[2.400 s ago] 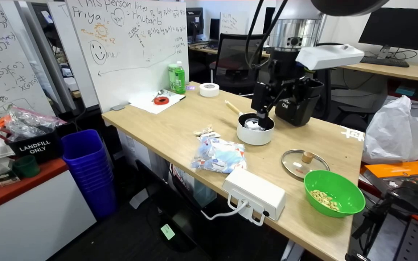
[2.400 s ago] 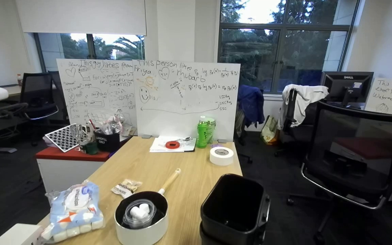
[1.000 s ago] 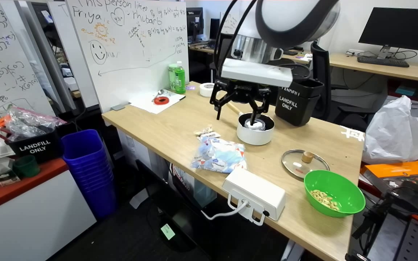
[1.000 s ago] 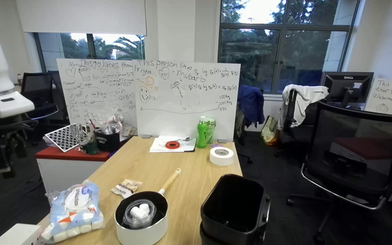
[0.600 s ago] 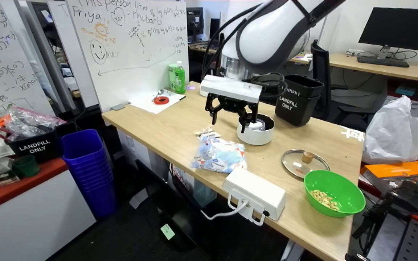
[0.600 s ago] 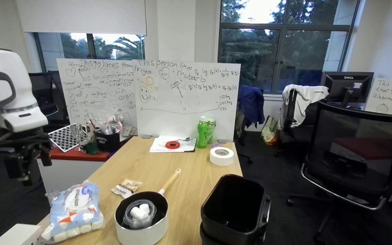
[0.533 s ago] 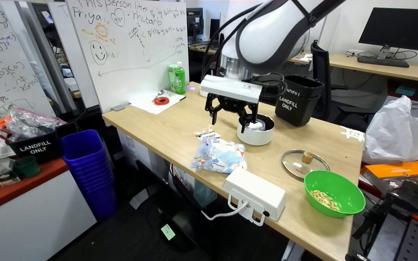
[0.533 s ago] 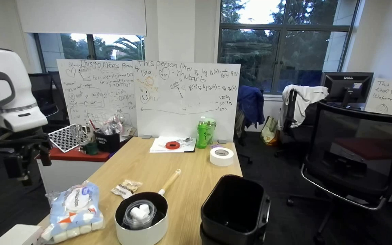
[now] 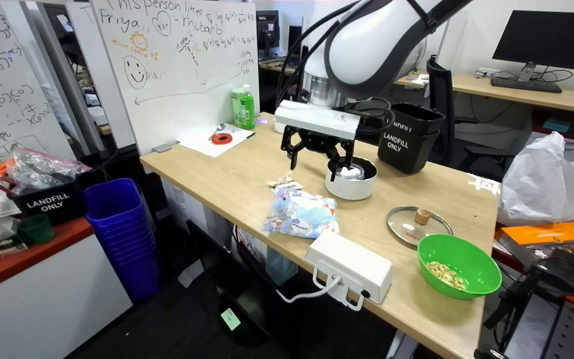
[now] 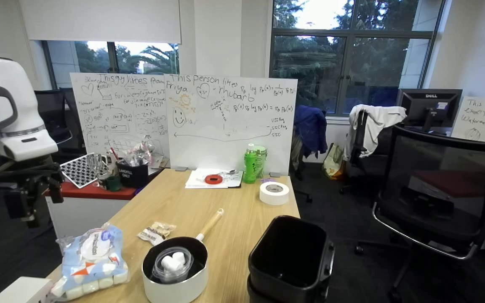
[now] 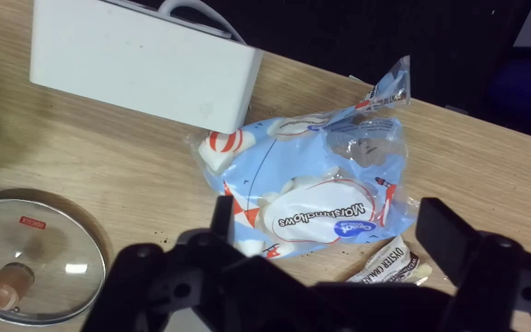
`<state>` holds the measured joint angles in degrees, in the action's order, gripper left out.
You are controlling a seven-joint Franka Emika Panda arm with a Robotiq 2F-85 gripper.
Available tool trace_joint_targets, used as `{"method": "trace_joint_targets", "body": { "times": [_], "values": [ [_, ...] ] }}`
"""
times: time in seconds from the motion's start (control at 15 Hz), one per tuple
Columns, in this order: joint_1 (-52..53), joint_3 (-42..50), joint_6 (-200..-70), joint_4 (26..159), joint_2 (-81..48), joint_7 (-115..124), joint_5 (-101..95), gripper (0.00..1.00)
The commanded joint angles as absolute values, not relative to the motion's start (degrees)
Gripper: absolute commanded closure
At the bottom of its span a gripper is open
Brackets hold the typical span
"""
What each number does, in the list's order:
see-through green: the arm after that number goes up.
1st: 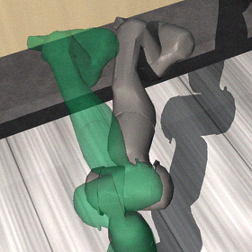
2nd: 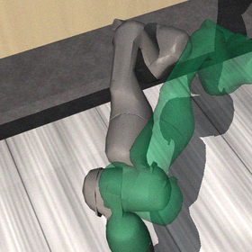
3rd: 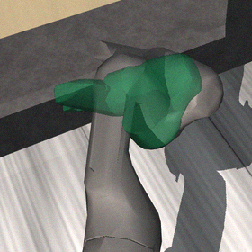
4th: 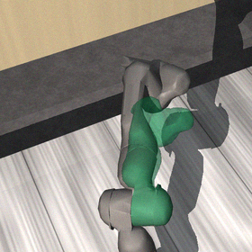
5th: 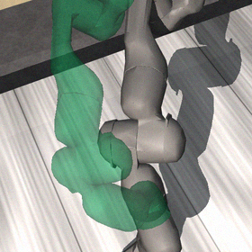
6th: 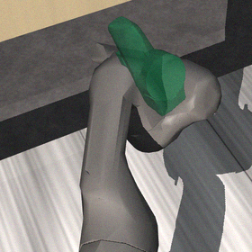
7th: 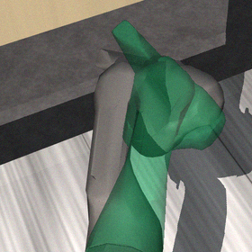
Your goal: Move the blue plastic bag and place it near the trash can
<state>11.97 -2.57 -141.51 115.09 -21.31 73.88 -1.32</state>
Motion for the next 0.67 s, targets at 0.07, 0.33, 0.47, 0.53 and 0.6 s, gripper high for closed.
{"method": "trace_joint_targets", "body": {
  "times": [0.07,0.33,0.47,0.53,0.6],
  "values": [
    [13.1,-1.36,-141.07,111.63,-23.86,79.94,0.57,0.0],
    [15.33,1.04,-144.01,106.83,-29.18,92.43,-1.09,0.0],
    [16.89,2.5,-145.5,104.13,-32.68,98.07,-1.61,0.0],
    [17.48,2.91,-146.8,102.79,-34.54,100.22,-1.45,0.0],
    [18.36,3.72,-147.29,101.39,-36.22,102.61,-1.78,0.0]
  ]
}}
